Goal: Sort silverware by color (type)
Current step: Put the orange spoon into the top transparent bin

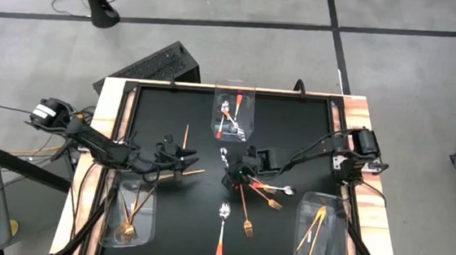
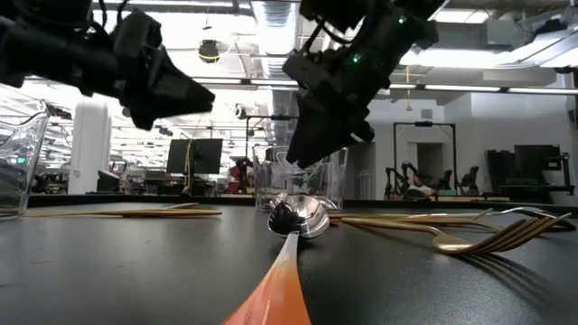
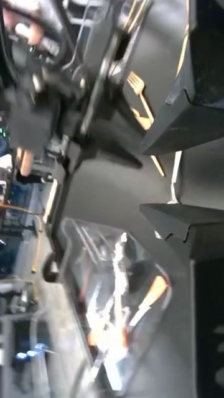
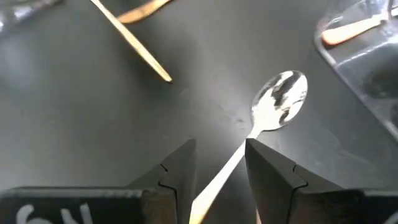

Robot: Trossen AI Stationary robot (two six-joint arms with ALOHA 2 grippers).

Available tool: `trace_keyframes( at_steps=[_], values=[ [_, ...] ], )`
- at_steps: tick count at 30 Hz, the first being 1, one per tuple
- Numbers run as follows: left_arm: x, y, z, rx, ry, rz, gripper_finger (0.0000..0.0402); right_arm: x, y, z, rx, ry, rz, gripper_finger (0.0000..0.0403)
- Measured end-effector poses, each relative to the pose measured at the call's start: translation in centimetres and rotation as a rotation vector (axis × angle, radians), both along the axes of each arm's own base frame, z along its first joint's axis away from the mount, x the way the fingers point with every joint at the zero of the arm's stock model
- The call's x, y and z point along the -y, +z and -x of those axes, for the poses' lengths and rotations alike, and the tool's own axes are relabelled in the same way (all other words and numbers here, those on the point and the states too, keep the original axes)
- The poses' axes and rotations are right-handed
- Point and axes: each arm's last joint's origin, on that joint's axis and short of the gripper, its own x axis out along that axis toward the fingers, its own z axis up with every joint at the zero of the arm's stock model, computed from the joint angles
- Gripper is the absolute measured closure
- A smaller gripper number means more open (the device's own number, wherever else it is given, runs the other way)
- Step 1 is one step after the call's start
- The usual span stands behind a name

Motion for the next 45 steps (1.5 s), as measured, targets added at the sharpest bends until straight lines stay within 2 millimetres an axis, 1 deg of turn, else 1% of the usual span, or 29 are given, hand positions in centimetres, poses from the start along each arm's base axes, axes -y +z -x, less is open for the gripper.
trace_keyframes(
  at_steps=[3, 6, 8, 12, 15, 18, 26, 29, 34, 36, 39, 41, 45],
  values=[
    [-0.3, -0.6, -0.6, -0.018, -0.016, 0.057, 0.0266, -0.1, -0.8, -0.6, 0.021, -0.036, 0.006, 0.0246],
    [-0.2, -0.8, -1.4, -0.043, -0.076, 0.071, 0.0263, 0.6, -2.6, -1.0, -0.018, -0.071, -0.004, 0.0246],
    [0.0, -0.8, -2.1, -0.049, -0.08, 0.07, 0.0263, 1.1, -3.1, -1.0, -0.033, -0.106, -0.019, 0.0246],
    [0.0, -1.1, -2.8, -0.083, -0.03, 0.011, 0.0263, 1.8, -4.1, -1.3, -0.042, -0.143, -0.033, 0.0246],
    [-0.1, -1.6, -2.9, -0.113, 0.01, -0.024, 0.0263, 1.8, -5.2, -1.4, -0.067, -0.145, -0.027, 0.0246],
    [-0.3, -2.0, -2.9, -0.141, 0.029, -0.022, 0.0263, 2.2, -6.0, -1.5, -0.083, -0.154, -0.016, 0.0246],
    [-0.5, -2.4, -2.7, -0.177, 0.041, -0.005, 0.0263, 3.2, -6.0, -1.5, -0.104, -0.138, 0.01, 0.0251],
    [-0.5, -2.4, -2.7, -0.176, 0.039, -0.005, 0.0263, 3.8, -6.1, -1.4, -0.127, -0.107, -0.029, 0.0278],
    [-0.5, -2.6, -2.7, -0.193, 0.034, -0.009, 0.0263, 4.4, -7.4, -1.1, -0.208, -0.089, -0.08, 0.0366],
    [-0.4, -2.7, -2.6, -0.207, 0.028, -0.007, 0.0263, 4.4, -7.5, -1.0, -0.223, -0.088, -0.083, 0.0388],
    [-0.4, -3.0, -2.5, -0.239, 0.001, -0.003, 0.0263, 3.9, -7.0, -0.9, -0.211, -0.075, -0.083, 0.0384],
    [-0.4, -3.2, -2.4, -0.26, -0.003, 0.0, 0.0263, 3.5, -6.0, -1.0, -0.176, -0.059, -0.082, 0.0383],
    [-0.4, -3.5, -2.3, -0.292, 0.004, 0.009, 0.0263, 3.0, -3.2, -0.5, -0.11, -0.001, -0.071, 0.0389]
  ],
)
